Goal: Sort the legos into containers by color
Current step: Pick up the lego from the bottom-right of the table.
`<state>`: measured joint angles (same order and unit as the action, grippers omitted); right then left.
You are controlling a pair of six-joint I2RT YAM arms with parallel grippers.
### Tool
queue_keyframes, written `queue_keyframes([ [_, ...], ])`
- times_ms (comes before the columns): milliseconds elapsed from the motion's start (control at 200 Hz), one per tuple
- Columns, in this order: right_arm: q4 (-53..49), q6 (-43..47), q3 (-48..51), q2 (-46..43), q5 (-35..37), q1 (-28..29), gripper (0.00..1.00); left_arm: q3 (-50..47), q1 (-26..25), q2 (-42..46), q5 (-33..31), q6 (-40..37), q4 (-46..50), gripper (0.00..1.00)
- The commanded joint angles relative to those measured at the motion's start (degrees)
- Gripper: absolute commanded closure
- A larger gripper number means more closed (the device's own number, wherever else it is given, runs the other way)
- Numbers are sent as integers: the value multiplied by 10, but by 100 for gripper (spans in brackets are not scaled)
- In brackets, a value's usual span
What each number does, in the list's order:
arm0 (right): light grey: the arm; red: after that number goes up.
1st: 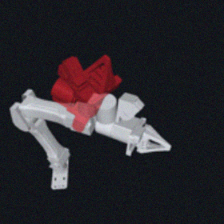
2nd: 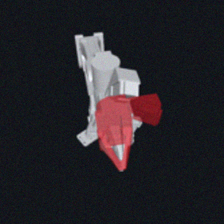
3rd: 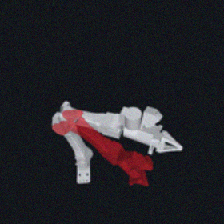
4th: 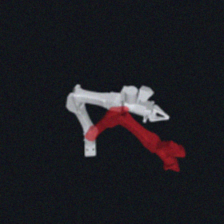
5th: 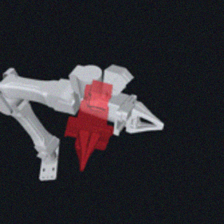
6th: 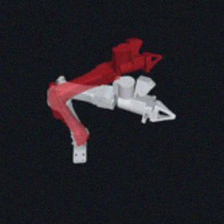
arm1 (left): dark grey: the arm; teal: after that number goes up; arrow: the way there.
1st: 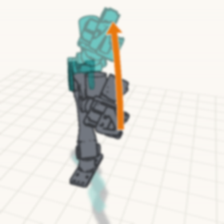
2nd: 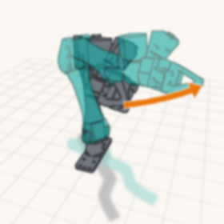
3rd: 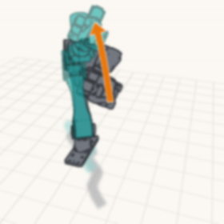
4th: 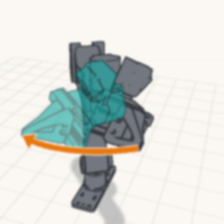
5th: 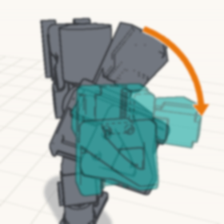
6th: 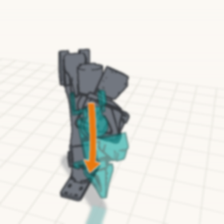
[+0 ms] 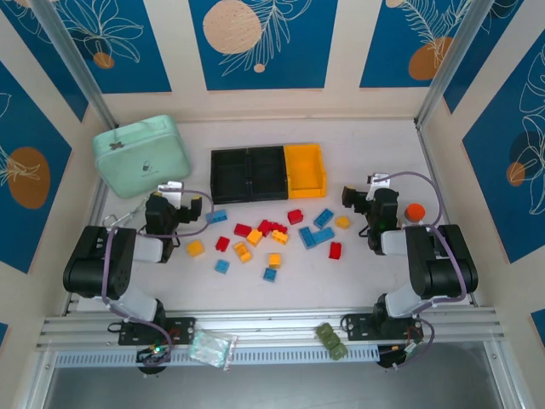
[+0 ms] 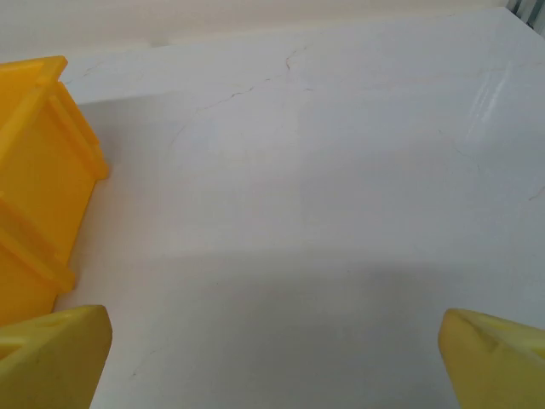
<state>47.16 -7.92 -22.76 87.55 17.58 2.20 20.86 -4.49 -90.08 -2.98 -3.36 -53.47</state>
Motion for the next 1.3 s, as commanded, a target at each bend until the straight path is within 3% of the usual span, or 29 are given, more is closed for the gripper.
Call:
queue_keyframes([
  [0, 15, 1, 1, -4, -4, 1, 1, 9, 5, 3, 13, 1, 2, 0],
  [950, 3, -2, -2, -15, 0, 0, 1, 10, 8, 9, 3, 7, 7, 1],
  [1005, -17, 3, -7, -29, -30, -5, 1, 19, 8, 32, -9, 14, 41, 1],
  [1131, -104, 3, -31, -84, -10, 0, 1, 82, 7, 88, -17, 12, 197, 1],
  [1296, -217, -29, -63, -169, -36, -4, 1, 117, 6, 160, -34, 44, 293, 1],
])
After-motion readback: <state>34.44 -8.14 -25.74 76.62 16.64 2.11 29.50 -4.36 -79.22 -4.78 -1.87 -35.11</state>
